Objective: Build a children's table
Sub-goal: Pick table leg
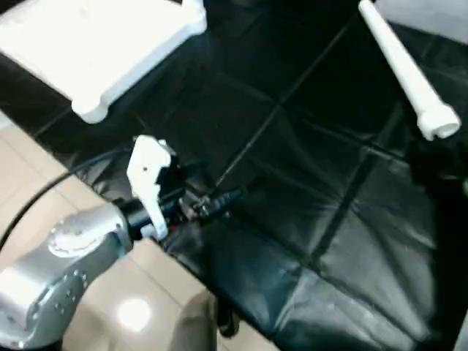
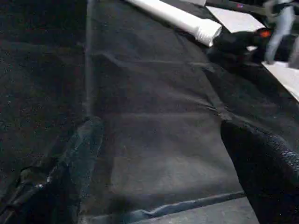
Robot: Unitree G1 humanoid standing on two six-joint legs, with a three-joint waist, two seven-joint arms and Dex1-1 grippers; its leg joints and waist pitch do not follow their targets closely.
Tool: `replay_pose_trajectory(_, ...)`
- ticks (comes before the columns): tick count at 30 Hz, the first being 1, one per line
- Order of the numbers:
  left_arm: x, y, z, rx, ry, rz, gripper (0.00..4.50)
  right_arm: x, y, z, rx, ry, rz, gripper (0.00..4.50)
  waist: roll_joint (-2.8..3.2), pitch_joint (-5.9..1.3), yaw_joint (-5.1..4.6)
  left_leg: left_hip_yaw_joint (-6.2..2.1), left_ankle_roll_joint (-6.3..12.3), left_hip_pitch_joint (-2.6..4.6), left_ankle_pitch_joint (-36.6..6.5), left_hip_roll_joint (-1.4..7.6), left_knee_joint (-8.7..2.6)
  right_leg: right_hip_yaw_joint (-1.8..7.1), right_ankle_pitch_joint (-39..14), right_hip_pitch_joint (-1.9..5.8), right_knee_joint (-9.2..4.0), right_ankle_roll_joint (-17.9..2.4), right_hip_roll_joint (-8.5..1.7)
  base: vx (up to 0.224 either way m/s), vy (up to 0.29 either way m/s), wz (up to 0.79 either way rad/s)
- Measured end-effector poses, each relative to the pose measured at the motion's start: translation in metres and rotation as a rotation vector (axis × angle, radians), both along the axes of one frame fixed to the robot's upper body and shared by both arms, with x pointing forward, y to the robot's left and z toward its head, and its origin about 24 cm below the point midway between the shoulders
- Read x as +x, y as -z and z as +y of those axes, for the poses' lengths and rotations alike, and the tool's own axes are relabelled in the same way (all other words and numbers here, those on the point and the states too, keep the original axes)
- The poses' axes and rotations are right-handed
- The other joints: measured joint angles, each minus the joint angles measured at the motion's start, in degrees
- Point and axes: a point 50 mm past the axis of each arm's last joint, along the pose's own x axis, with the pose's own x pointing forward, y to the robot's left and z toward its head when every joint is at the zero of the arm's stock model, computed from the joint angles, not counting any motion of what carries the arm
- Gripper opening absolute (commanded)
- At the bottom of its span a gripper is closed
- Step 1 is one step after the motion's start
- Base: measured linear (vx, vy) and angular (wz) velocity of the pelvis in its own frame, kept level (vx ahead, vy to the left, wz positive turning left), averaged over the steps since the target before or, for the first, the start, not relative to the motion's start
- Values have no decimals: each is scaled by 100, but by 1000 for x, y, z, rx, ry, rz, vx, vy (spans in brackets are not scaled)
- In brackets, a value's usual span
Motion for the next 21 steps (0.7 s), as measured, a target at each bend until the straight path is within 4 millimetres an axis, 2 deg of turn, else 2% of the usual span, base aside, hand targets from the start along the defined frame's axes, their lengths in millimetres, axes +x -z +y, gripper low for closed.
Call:
replay_pose_trajectory(3,-1,0,-3,-9,13,0,445,26,-18,13,59,-18,-123,450,-12,0,-38,1,-1,1,26,0,-4,-1,28,-3,2,-2,0,0,0,0)
replay_pose_trajectory(6,-2,0,-3,-11,14,-2,445,35,-36,19,70,-48,-210,450,-50,-11,-18,1,3,0,38,1,-4,-5,37,-1,3,0,-1,0,0,0)
replay_pose_trajectory(9,-3,2,-2,-11,10,6,445,42,-43,19,74,-47,-244,450,-100,-28,2,5,5,-4,39,0,4,-5,47,0,0,0,-5,0,0,0)
replay_pose_trajectory(11,-3,2,-2,-12,8,8,445,49,-44,13,55,-10,-232,450,-125,-40,5,12,8,-6,40,0,11,-4,56,1,-2,-1,-10,0,0,0)
replay_pose_trajectory(14,-4,2,0,-8,9,8,445,60,-43,2,29,58,-195,450,-132,-38,-7,23,19,-9,48,-1,16,1,77,-2,-4,-6,-15,0,0,0)
replay_pose_trajectory(21,-3,-6,13,34,17,-6,445,69,-32,-10,21,111,-94,450,-170,-13,-24,26,5,-9,51,-1,15,1,97,-7,-2,-8,-17,0,0,0)
